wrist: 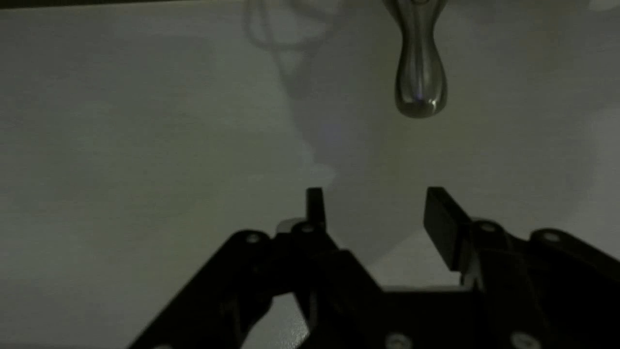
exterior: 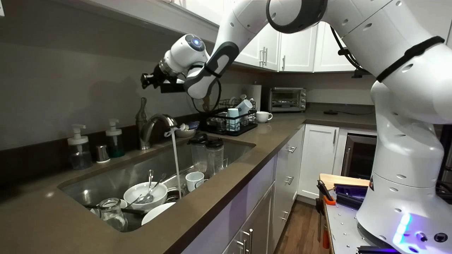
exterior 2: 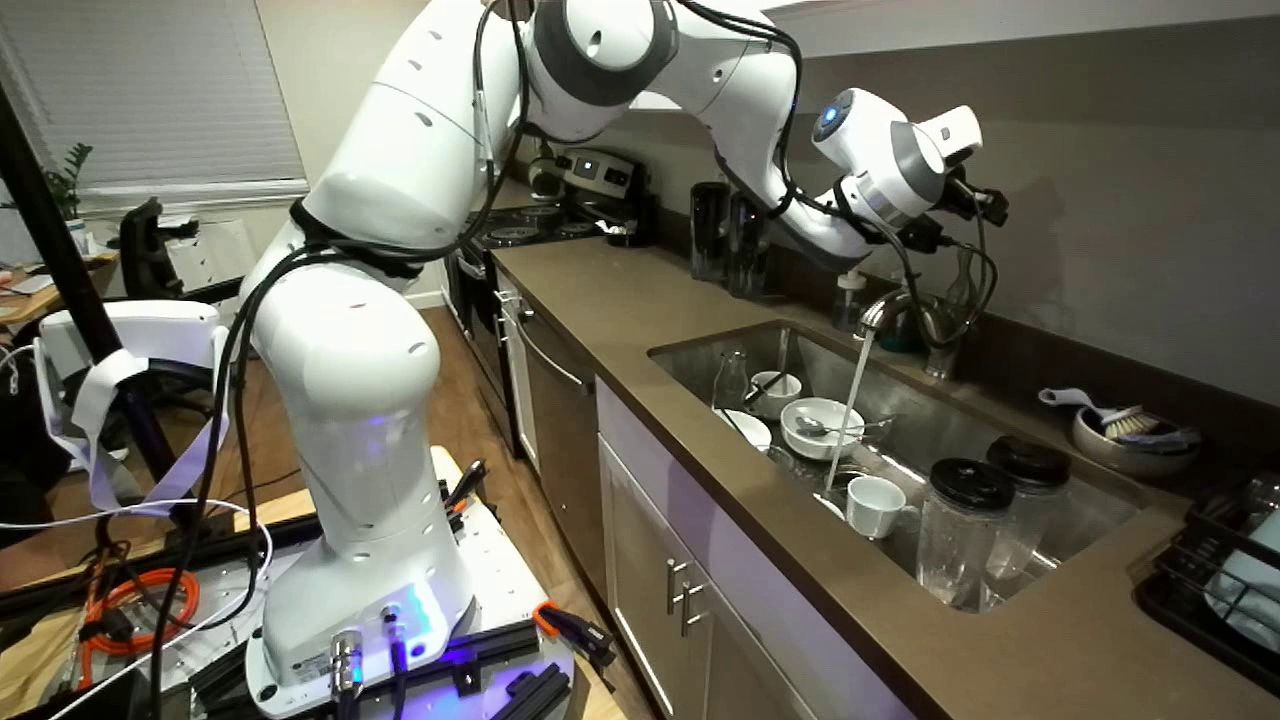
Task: Push the faucet handle upwards
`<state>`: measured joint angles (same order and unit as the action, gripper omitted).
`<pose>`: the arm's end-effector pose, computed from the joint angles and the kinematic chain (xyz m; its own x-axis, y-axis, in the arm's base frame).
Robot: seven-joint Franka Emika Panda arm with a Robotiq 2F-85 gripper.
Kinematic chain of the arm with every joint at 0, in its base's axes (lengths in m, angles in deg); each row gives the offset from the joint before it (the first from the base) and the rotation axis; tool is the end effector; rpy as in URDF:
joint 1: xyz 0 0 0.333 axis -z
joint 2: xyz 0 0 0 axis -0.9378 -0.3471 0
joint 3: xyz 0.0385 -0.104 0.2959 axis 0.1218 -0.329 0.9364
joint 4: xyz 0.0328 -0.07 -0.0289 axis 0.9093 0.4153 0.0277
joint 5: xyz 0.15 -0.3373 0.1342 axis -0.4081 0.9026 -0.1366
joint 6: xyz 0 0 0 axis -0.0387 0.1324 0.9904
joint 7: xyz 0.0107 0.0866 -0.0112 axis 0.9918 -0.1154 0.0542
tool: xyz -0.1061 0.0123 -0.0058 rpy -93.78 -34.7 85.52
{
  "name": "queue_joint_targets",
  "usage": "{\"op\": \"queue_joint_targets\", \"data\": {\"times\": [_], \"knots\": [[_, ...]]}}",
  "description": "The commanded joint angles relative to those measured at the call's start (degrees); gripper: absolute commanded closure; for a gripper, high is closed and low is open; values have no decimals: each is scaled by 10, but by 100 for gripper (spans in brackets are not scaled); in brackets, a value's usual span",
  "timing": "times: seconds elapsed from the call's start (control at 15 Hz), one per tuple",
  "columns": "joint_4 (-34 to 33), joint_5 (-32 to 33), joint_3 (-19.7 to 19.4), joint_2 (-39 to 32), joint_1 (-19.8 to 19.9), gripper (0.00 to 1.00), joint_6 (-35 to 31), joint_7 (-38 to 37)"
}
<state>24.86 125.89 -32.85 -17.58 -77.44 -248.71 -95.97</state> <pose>0.7375 -0.1030 0.4175 0.3947 -0.1100 0.9122 -0.2763 -0.9611 0.0037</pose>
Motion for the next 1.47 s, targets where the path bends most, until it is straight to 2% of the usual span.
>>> {"op": "queue_joint_targets", "data": {"times": [0.0,0.07,0.2,0.6,1.13,1.4], "knots": [[59,1,-38,30,-39,13,-20,-17],[72,3,-47,37,-49,6,-20,-18],[101,5,-63,53,-69,0,-22,-18],[180,4,-133,100,-145,0,-8,-19],[296,26,-168,199,-207,0,23,-1],[340,53,-199,259,-245,0,81,7]]}}
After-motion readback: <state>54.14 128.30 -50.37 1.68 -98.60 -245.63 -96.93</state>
